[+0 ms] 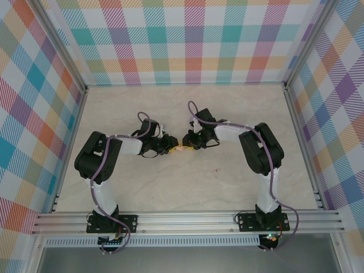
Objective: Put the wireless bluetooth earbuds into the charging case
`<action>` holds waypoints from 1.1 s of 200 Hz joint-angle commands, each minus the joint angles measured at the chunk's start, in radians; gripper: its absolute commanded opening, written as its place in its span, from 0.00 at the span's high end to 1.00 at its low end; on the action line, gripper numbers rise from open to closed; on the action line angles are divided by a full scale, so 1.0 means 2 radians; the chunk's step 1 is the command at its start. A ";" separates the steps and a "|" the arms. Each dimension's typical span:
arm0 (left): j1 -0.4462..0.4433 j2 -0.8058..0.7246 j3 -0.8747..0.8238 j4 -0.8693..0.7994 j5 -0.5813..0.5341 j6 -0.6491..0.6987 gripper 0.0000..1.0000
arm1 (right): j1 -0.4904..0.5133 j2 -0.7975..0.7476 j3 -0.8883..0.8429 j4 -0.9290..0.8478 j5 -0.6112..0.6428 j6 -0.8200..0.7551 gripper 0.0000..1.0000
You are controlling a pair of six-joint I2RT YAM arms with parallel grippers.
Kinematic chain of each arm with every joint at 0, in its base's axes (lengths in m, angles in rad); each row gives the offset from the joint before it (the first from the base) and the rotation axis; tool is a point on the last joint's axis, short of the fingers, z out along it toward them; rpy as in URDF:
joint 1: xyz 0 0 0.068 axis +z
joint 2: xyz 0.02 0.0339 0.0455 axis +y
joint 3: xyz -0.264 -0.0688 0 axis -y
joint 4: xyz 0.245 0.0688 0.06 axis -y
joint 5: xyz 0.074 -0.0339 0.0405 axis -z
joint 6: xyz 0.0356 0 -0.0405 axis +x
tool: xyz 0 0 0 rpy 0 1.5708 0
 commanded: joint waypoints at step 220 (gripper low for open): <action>-0.016 -0.178 -0.032 0.103 0.027 0.010 0.72 | -0.076 -0.189 -0.120 0.143 -0.197 -0.046 0.46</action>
